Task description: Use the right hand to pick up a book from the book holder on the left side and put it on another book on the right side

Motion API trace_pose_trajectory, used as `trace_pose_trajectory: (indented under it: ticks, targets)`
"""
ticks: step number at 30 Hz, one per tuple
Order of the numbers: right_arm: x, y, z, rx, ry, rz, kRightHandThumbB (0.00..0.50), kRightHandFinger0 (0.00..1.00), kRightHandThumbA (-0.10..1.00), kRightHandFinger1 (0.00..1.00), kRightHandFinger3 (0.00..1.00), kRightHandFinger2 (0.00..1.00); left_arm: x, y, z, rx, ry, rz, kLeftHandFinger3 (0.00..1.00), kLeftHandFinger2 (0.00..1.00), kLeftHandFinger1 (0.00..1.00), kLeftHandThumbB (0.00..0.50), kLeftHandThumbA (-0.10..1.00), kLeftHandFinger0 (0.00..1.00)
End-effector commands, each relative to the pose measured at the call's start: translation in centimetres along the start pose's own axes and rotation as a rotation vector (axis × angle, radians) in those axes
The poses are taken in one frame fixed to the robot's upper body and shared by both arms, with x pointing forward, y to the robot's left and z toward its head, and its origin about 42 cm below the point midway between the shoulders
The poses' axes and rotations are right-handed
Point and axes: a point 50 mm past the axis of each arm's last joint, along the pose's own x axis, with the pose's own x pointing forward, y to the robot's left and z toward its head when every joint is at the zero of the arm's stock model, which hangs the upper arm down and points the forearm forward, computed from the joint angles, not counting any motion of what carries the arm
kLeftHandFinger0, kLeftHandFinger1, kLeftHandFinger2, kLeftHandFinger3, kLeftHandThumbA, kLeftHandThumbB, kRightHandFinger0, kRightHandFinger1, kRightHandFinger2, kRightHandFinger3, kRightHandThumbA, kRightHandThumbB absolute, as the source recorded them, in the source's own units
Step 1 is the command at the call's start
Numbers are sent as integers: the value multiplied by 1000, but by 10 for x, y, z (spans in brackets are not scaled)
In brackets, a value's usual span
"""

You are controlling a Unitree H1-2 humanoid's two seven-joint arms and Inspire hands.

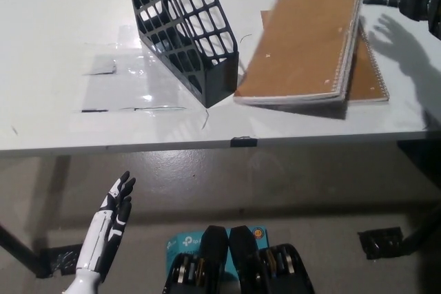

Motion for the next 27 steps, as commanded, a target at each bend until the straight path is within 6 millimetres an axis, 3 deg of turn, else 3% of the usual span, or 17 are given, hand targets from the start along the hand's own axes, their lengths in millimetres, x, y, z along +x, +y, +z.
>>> trace_pose_trajectory:
  ticks: [1, 7, 8, 12, 14, 15, 17, 20, 21, 23, 24, 25, 26, 27]
  targets:
    - [-13, 7, 70, 3, -231, 63, 339, 1000, 453, 1000, 1000, 1000, 3, 5, 10, 24, -65, 3, 1000, 1000, 1000, 74, 1000, 1000]
    - [-14, 6, 73, 66, -249, 58, 389, 1000, 468, 1000, 1000, 1000, 4, 6, 10, 24, -68, 3, 1000, 1000, 1000, 80, 1000, 1000]
    - [-14, 5, 72, 15, -247, 47, 408, 1000, 550, 1000, 1000, 1000, 4, 5, 10, 23, -67, 3, 1000, 1000, 1000, 75, 1000, 1000]
    - [-14, 3, 69, -1, -270, 39, 425, 1000, 583, 1000, 1000, 1000, 2, 4, 10, 22, -66, 2, 1000, 1000, 1000, 68, 1000, 1000]
    - [-14, 5, 72, -5, -300, 46, 407, 1000, 626, 1000, 1000, 1000, 1, 4, 10, 15, -63, 8, 1000, 1000, 1000, 67, 1000, 1000]
    - [-16, 6, 77, -24, -334, 44, 387, 1000, 631, 1000, 1000, 1000, 2, 4, 10, 14, -62, 10, 1000, 1000, 1000, 73, 1000, 1000]
    - [-20, 8, 90, -34, -417, 65, 395, 1000, 635, 1000, 1000, 1000, 4, 5, 11, 15, -70, 10, 1000, 1000, 1000, 72, 1000, 1000]
    - [-33, 12, 114, -15, -543, 166, 434, 1000, 679, 1000, 1000, 1000, 8, 5, 14, 24, -75, 11, 1000, 1000, 1000, 70, 1000, 1000]
    - [-42, 13, 123, -48, -617, 197, 421, 1000, 746, 1000, 1000, 1000, 10, 6, 14, 23, -73, 15, 1000, 1000, 1000, 81, 1000, 1000]
    - [-93, 23, 137, -103, -827, 267, 407, 1000, 779, 1000, 1000, 1000, 17, 7, 17, 18, -84, 21, 1000, 1000, 1000, 83, 1000, 1000]
    - [-110, 25, 139, -106, -874, 290, 410, 1000, 783, 1000, 1000, 1000, 21, 8, 18, 16, -89, 22, 1000, 1000, 1000, 84, 1000, 1000]
    - [-148, 29, 135, -99, -954, 332, 418, 1000, 759, 1000, 1000, 1000, 24, 8, 18, 13, -96, 23, 1000, 1000, 1000, 83, 1000, 1000]
    - [-158, 30, 134, -98, -974, 341, 430, 1000, 744, 1000, 1000, 1000, 26, 9, 19, 13, -98, 23, 1000, 1000, 1000, 82, 1000, 1000]
    - [-188, 31, 127, -131, -1053, 367, 438, 1000, 749, 1000, 1000, 1000, 31, 9, 21, 13, -107, 23, 1000, 1000, 1000, 75, 1000, 1000]
